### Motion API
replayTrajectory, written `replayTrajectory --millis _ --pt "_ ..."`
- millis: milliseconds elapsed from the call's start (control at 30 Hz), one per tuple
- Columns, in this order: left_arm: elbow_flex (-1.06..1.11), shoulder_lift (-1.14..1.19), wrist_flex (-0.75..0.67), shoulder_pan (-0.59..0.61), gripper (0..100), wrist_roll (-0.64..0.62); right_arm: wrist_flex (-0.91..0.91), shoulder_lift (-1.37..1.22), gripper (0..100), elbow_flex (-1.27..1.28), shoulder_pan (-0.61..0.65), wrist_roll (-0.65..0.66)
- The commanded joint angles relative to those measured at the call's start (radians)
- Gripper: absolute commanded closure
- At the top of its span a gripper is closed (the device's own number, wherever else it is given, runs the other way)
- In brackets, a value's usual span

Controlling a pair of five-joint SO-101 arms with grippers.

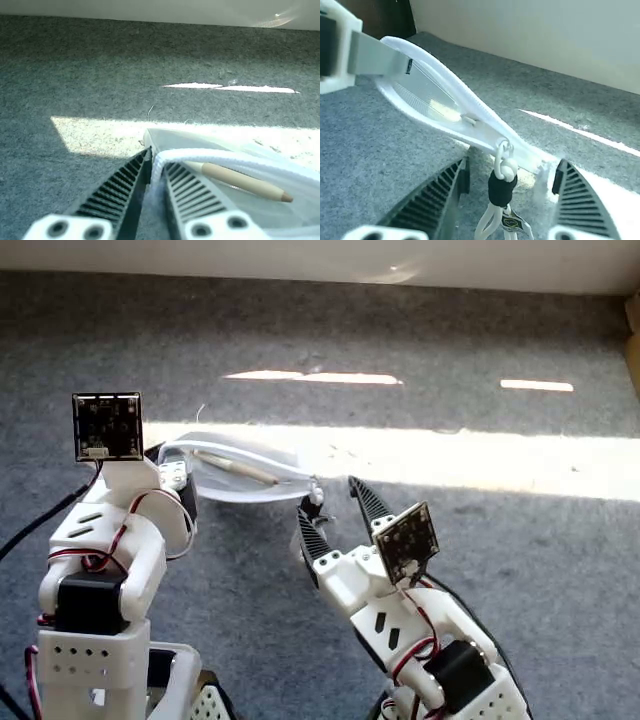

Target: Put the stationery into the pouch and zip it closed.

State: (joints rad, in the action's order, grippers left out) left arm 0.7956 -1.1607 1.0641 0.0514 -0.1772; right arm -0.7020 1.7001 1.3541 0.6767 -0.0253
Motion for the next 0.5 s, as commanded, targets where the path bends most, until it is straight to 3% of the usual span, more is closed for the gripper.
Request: replayTrajectory --millis 0,467 --pt "-0.016 -0.005 -0.028 0.015 97 -0.008 0.120 0.001 77.2 0.056 -0.004 -0.012" --pt "-0.015 -0.005 -0.028 0.015 97 -0.008 0.171 -0.005 78.6 0.114 -0.004 -0.015"
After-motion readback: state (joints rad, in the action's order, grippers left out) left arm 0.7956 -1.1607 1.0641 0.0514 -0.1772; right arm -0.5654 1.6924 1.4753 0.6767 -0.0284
